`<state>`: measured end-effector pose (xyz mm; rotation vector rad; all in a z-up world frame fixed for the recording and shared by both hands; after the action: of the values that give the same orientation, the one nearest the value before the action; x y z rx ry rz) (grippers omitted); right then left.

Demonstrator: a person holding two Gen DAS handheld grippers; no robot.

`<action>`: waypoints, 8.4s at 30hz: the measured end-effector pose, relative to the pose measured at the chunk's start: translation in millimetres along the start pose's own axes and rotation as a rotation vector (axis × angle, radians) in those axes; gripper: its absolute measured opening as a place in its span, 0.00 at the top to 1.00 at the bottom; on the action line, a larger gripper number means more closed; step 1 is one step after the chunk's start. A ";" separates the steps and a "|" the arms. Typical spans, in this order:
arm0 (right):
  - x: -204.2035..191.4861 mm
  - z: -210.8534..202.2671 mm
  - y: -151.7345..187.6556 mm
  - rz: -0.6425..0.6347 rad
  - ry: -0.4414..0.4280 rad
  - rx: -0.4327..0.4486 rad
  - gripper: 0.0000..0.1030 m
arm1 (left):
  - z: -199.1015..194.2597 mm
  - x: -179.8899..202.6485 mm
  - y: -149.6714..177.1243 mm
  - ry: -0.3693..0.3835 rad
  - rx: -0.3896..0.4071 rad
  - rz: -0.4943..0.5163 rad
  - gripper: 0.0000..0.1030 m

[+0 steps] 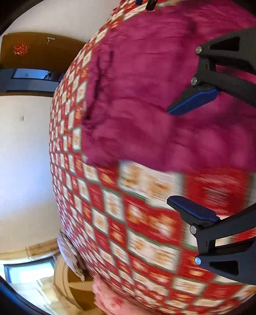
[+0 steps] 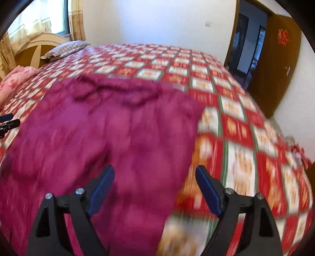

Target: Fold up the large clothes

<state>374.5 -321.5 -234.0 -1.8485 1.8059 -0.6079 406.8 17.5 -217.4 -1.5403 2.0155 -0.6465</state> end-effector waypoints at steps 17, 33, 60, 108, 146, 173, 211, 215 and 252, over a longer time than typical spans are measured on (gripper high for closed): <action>-1.7 -86.1 157.6 0.194 0.002 -0.041 0.16 | -81.1 5.6 170.7 0.110 -0.046 -0.033 0.19; -25.4 -121.0 185.8 0.251 -0.164 -0.014 0.92 | -129.3 37.7 166.2 0.182 0.068 0.078 0.95; -29.8 -221.1 121.8 0.216 -0.266 0.131 0.36 | -254.7 3.6 104.8 0.183 0.304 0.037 0.97; -9.6 -88.8 -73.1 0.332 -0.202 0.221 0.94 | -40.0 -81.5 -63.1 0.076 0.188 -0.199 0.91; -125.2 2.2 -104.4 0.026 -0.096 0.204 0.32 | -6.0 -33.4 -110.0 -0.111 0.286 -0.109 0.27; -128.6 96.2 -66.4 0.071 -0.074 0.050 0.31 | 112.2 -23.1 -57.7 -0.132 0.029 -0.143 0.20; -157.7 1.5 -36.7 0.050 -0.099 0.186 0.25 | 5.8 -66.3 55.7 -0.064 -0.001 -0.319 0.19; -176.2 12.2 -13.0 0.021 -0.119 0.128 0.25 | 8.8 -69.1 80.0 0.009 0.034 -0.445 0.19; -180.4 30.9 25.0 -0.046 0.034 0.064 0.17 | -16.2 -21.0 57.9 0.079 0.132 -0.270 0.88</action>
<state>368.7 -140.5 -270.5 -1.8517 1.7491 -0.7092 359.0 52.7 -240.5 -1.7454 1.7941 -0.9402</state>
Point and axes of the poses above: each gripper's, at about its wrist camera, not at the fingertips, and z roughly the way its jaws point, x to its right, y to its underside, the point moved 9 cm from there along z, roughly the way its jaws point, and after that the axes turned 5 degrees about z, right-handed, at the moved point
